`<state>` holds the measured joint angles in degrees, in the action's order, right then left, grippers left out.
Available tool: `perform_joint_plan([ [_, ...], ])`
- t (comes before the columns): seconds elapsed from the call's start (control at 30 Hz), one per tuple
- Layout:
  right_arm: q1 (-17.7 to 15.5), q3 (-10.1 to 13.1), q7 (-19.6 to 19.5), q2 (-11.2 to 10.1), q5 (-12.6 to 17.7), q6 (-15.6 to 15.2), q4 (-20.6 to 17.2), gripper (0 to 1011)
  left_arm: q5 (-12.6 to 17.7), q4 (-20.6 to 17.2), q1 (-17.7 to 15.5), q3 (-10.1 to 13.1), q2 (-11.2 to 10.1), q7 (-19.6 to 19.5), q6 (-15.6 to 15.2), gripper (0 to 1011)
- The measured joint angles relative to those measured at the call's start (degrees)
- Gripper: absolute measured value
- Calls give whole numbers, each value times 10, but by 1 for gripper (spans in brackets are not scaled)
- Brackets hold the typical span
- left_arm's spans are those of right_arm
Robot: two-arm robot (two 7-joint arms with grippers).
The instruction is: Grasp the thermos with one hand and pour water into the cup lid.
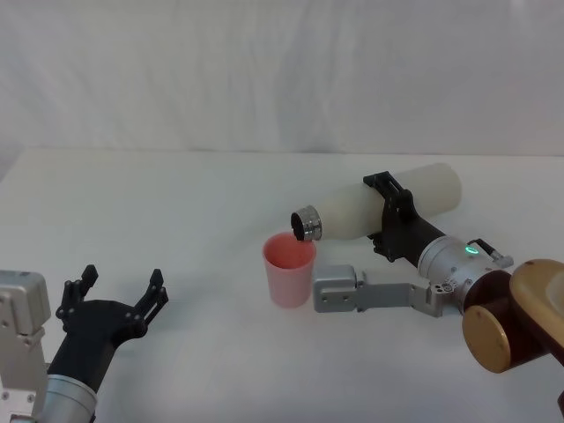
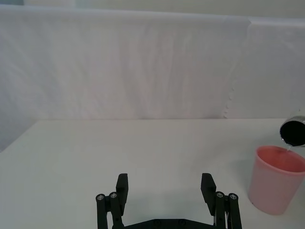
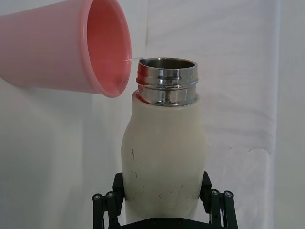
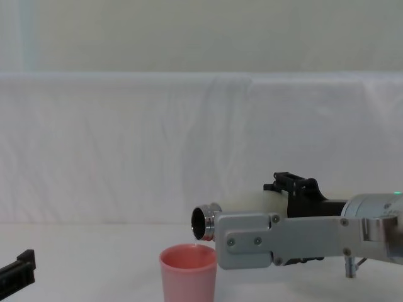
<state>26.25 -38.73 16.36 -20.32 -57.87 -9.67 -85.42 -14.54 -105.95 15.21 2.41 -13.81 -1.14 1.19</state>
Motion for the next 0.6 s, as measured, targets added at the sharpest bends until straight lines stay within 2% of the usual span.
perform_joint_plan([
  [0.6,1,-2,3,-1,-1,0,-1,951,0,0,0,0,0,0,0,1001],
])
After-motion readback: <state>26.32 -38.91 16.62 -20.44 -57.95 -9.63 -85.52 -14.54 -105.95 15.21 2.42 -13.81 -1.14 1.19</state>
